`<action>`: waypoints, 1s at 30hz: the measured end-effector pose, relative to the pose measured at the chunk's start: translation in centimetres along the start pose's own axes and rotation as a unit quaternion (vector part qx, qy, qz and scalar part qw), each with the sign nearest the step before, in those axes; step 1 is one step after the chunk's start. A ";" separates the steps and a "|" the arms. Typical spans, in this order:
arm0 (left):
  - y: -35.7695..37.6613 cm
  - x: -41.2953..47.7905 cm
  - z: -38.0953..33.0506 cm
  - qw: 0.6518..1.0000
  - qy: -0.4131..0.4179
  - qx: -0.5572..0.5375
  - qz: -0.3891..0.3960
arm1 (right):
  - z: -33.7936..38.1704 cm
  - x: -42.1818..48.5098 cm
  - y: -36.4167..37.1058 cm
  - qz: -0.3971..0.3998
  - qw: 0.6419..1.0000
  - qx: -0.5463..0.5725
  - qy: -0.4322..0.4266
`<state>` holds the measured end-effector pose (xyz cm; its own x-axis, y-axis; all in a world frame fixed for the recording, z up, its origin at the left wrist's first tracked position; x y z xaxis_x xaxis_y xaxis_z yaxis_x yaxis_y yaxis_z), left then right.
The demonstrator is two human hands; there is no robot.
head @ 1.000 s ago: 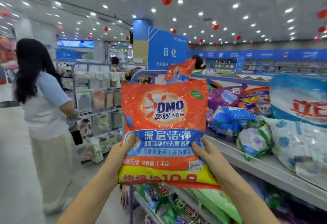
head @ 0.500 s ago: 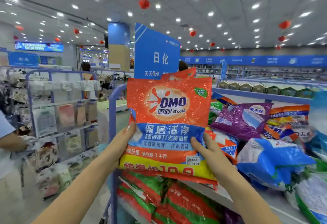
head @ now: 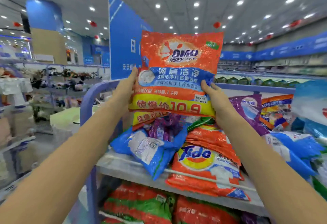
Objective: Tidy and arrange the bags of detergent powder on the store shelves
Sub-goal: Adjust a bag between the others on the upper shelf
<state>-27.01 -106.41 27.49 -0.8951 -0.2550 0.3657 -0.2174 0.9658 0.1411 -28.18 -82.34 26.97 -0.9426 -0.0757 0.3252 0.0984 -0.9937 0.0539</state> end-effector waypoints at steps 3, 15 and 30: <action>-0.7 1.6 0.7 0.999 0.026 -0.019 0.032 | -0.3 0.7 2.1 -0.028 1.000 0.000 -0.010; -2.8 0.2 11.0 0.981 0.084 0.170 -0.048 | -8.3 -1.4 6.3 -0.143 0.860 -0.485 -0.069; -1.7 -3.0 10.2 0.873 0.323 0.348 -0.110 | -8.9 -4.4 7.0 -0.200 0.883 -0.374 -0.202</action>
<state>-27.90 -106.79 16.77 -0.4448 -0.1936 0.8745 -0.7413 0.6276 -0.2381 -26.20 -89.66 17.49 -0.6492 0.1793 0.7392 -0.5972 -0.7220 -0.3494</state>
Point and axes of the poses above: each hand's wrist, its own x-axis towards the middle knuckle, its own y-axis out of the palm, z = x × y, the point moved 1 cm from there along x, towards the middle knuckle, and after that the axes turned 6 degrees about y, right-handed, at the moved point
